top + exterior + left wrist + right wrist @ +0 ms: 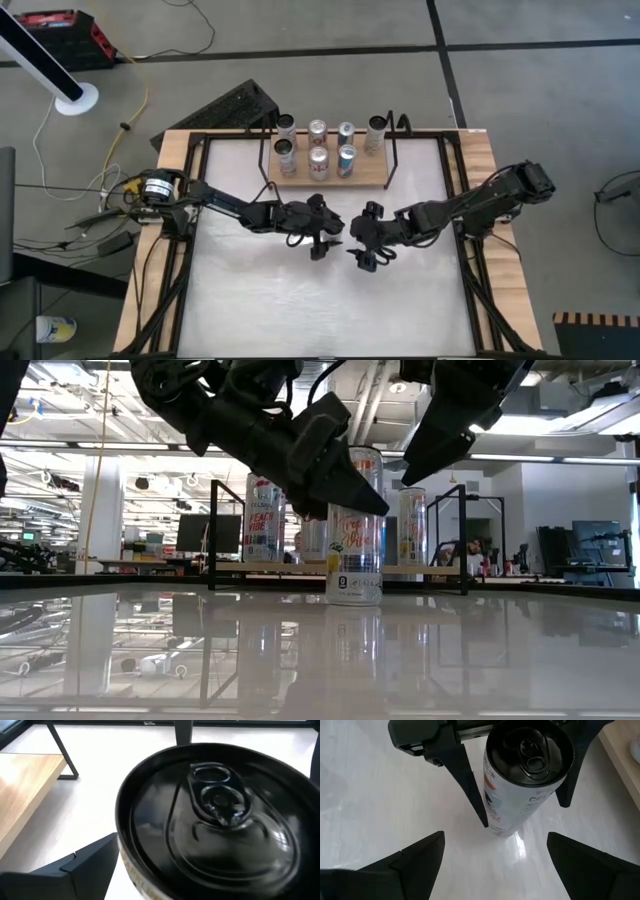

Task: Place canned beverage on shelf
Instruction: Put the white-yellow soda can on the shelf aligned with the other white-yellow soda can

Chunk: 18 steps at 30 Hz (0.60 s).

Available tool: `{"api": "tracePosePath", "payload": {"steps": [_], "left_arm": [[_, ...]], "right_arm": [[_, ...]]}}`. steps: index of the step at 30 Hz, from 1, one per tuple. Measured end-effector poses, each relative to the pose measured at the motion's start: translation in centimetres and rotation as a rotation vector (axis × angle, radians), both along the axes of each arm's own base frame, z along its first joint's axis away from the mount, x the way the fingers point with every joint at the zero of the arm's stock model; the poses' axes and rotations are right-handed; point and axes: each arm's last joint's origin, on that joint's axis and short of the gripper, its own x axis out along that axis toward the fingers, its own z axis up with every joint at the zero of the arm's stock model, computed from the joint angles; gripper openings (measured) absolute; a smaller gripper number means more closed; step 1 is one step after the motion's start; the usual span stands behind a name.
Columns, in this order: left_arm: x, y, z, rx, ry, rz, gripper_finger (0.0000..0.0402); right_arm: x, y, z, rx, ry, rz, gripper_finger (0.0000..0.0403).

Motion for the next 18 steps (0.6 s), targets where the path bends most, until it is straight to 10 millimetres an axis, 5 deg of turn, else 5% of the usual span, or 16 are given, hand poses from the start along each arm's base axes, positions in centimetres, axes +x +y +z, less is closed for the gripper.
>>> {"api": "tracePosePath", "payload": {"steps": [9,18], "left_arm": [[-0.5,-0.1,0.4,-0.005,0.043,-0.026,0.0367],[-2.8,0.1,2.9,0.038,0.162,-0.023,0.0367]], "right_arm": [[0.3,0.1,1.5,-0.019,-0.008,0.024,0.0375],[1.1,-0.4,4.0,-0.083,-0.068,0.029,0.0375]]}}
